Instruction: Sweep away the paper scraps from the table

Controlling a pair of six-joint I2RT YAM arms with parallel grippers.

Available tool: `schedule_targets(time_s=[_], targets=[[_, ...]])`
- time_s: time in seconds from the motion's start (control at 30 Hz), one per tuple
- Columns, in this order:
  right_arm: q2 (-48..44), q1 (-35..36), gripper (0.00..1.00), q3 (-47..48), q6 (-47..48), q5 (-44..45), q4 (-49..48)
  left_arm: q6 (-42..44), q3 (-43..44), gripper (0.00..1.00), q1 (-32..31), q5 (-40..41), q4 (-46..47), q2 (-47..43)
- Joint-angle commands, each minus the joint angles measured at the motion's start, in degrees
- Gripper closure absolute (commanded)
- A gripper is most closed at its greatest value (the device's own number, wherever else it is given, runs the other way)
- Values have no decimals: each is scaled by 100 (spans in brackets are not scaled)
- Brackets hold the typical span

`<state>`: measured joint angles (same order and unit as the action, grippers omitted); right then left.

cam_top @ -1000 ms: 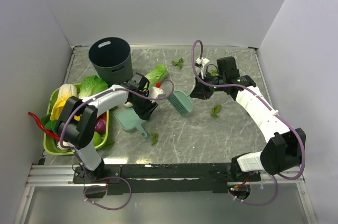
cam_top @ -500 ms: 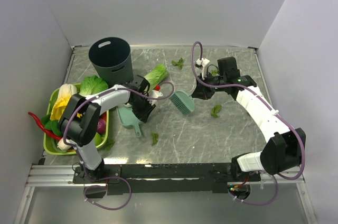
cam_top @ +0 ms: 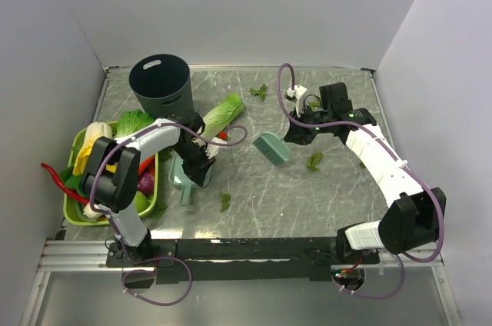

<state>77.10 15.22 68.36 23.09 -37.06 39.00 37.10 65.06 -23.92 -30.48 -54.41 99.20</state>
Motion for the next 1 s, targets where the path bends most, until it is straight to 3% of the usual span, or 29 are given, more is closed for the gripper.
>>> schedule_targets(time_s=[0.0, 0.4, 0.83, 0.97], targets=[[-160, -37, 100, 257, 38, 40, -42, 912, 270, 99, -25, -485, -772, 99], [358, -37, 100, 845, -683, 41, -358, 1983, 385, 99, -218, -714, -887, 232], [578, -37, 100, 934, -789, 14, -403, 2899, 719, 99, -859, -476, -289, 530], [508, -28, 100, 881, -762, 41, -402, 2908, 789, 91, -912, -459, -368, 610]])
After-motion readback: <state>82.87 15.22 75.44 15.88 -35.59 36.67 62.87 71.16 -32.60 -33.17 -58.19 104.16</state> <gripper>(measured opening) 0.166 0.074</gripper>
